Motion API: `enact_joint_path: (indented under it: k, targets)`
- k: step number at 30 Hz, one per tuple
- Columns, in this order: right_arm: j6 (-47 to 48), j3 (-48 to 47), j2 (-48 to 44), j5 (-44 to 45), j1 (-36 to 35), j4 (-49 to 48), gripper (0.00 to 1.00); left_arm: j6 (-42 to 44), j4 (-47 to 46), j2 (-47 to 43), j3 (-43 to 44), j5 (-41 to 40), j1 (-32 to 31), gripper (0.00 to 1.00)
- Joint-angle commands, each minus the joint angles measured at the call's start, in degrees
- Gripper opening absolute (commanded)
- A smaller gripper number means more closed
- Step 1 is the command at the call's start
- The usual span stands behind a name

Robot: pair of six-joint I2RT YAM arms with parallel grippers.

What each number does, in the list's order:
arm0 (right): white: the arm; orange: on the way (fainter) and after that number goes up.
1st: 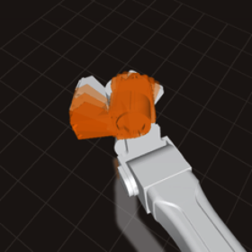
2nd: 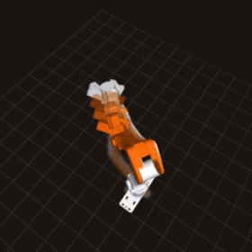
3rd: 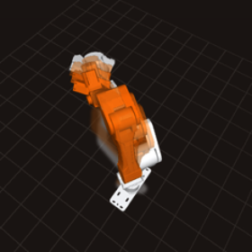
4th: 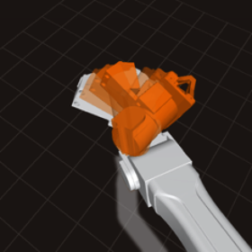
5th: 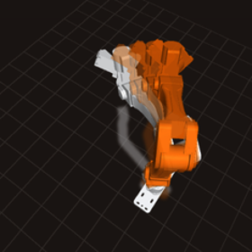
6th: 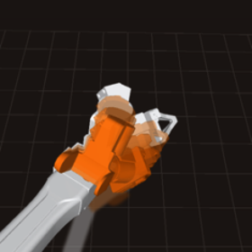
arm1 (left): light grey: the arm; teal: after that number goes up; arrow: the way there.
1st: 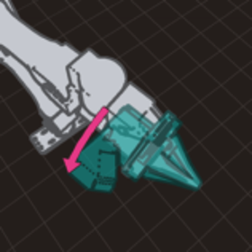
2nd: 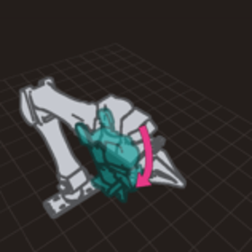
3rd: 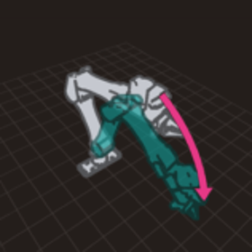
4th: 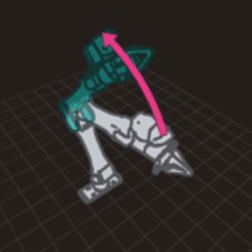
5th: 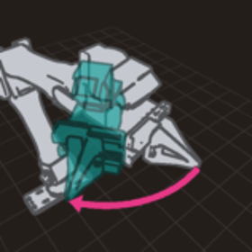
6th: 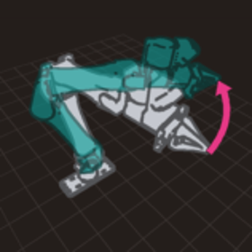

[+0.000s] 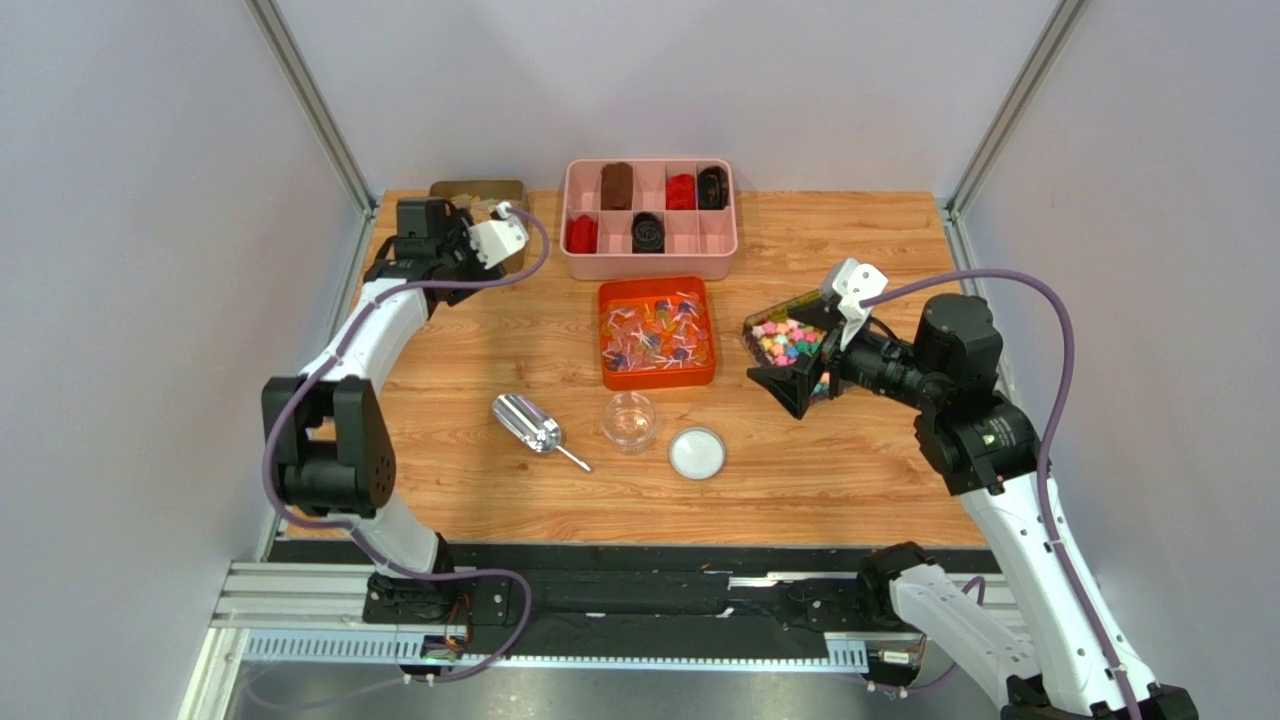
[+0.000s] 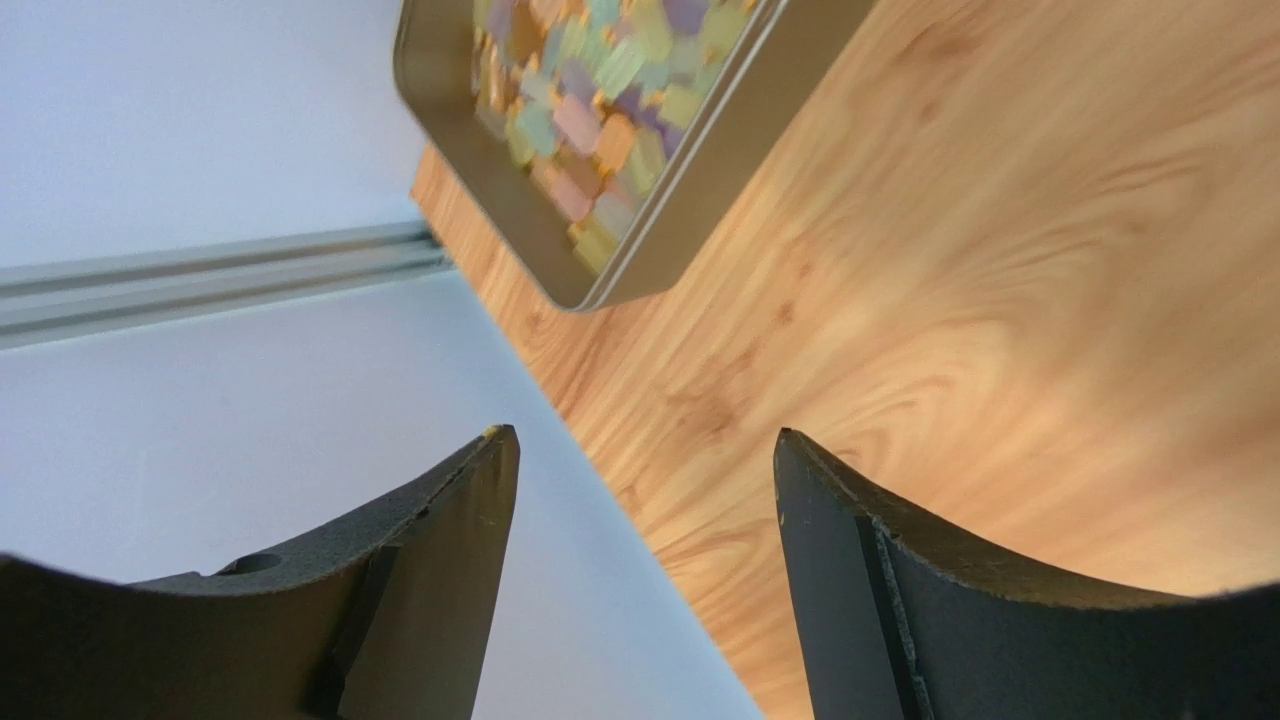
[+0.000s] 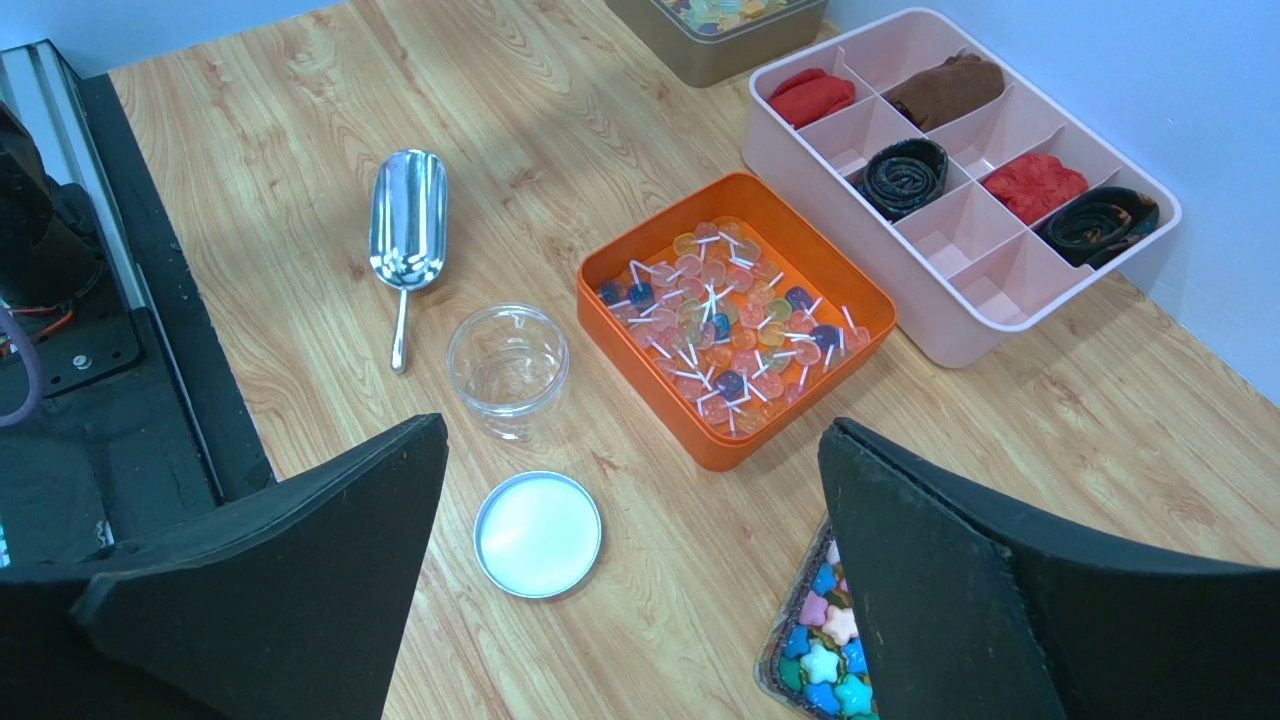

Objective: Pack the candies
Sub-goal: Place the storage box at the center of the board, then move the storage box to the center of the board.

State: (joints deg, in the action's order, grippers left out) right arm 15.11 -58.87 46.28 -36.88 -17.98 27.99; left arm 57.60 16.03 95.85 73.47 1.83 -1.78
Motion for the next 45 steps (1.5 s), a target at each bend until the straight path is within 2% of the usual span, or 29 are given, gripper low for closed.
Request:
enact_joint_path:
  k: [1,6,9,14,18,34,45]
  targets:
    - [0.79,0.07,-0.93,0.06,-0.30,-2.59,1.00,-14.76,15.32,-5.41,1.49,14.07,-4.80,0.72]
    - [0.79,0.25,-1.37,0.23,-0.22,-2.59,1.00,-25.77,21.49,-2.62,7.03,16.28,-13.23,0.70]
    - [0.71,0.25,-1.72,0.50,-0.22,-2.76,1.00,-32.09,24.04,0.90,11.24,16.89,-15.96,0.69]
    - [0.53,0.25,-2.07,0.50,-0.22,-2.76,1.00,-37.29,27.38,6.62,18.18,19.26,-17.12,0.66]
    - [0.62,0.34,-2.42,0.41,-0.13,-2.76,1.00,-43.00,28.18,11.45,20.39,21.73,-17.82,0.65]
    - [0.71,0.42,-3.22,-0.65,-0.30,-2.59,1.00,-47.94,24.40,19.10,22.41,16.46,-22.39,0.63]
    - [0.79,0.42,-3.39,-1.17,-0.30,-2.41,1.00,-48.46,21.85,20.86,21.54,6.71,-23.00,0.61]
